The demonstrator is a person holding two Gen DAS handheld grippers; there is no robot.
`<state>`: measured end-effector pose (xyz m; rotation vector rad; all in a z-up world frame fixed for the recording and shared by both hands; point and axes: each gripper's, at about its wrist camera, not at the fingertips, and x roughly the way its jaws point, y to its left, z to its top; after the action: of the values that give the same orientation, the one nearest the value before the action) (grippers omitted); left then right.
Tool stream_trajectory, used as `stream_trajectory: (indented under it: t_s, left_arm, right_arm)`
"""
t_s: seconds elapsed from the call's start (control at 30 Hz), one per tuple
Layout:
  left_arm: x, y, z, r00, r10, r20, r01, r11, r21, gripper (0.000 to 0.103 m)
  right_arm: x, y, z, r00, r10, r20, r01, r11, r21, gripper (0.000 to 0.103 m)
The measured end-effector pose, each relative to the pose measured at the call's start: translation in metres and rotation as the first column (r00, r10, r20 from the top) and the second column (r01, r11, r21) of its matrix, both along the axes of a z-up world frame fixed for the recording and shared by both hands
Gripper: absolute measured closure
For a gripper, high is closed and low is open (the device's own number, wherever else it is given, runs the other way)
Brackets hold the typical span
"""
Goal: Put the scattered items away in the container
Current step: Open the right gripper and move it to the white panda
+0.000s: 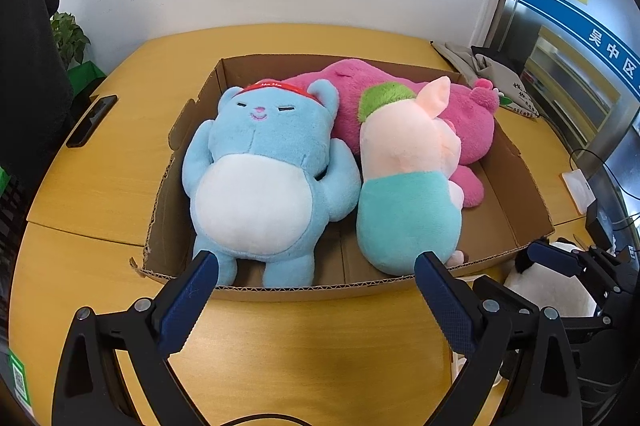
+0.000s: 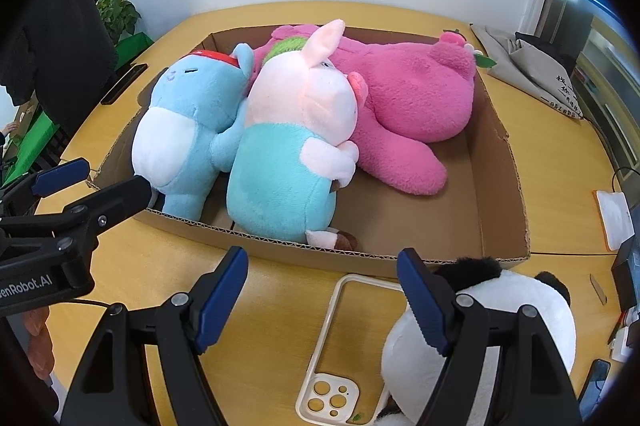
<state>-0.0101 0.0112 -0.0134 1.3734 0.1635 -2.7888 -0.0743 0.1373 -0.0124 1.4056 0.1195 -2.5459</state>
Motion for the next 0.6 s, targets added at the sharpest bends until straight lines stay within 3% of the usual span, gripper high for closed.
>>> stream_trajectory:
  t_s: [0.6]
  left_arm:
    - [-0.002,0.012,0.006,1.000,-0.015,-0.011,0.015,1.000,0.013,0.003]
  right_arm:
    - [0.020,0.011,0.011,1.000,0.012,-0.027,-0.012,1.000,-0.020,0.026]
